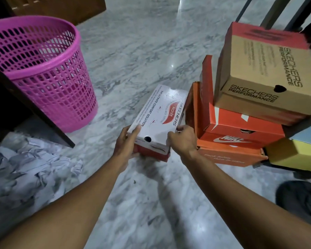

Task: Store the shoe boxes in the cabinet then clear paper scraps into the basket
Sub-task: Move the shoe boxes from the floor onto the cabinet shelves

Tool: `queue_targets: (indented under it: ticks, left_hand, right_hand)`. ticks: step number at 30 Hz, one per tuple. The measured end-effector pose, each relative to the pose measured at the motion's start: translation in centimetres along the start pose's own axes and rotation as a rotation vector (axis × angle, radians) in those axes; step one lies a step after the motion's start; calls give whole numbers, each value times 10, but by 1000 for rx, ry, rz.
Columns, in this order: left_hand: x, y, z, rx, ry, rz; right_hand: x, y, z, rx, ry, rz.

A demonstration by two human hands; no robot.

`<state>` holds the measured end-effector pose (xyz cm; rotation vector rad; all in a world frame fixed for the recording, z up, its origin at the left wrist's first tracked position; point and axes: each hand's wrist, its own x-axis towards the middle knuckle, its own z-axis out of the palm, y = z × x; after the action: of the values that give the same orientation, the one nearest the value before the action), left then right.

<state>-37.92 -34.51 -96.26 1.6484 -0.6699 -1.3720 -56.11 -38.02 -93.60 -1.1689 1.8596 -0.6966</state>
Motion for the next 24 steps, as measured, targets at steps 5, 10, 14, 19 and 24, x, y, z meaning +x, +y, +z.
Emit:
queue_targets:
  ticks: [5,10,14,19,24]
  left_hand:
    - [-27,8,-44,13,-22,4]
    - [-66,27,-99,-15,-134,-48]
    - [-109,45,-147,45,-286,-90]
    - [-151,60,-188,25,-274,-113]
    - [-195,75,-221,-8,-167,-105]
  right_hand:
    - [-9,5,-2,192,-49,38]
    - [-16,-11,-20,468,-297,240]
    - [-49,-28,-28,495,-387,155]
    - [-105,-46,-23,421,-496,80]
    - [-172,-89,-3,296,-707,-24]
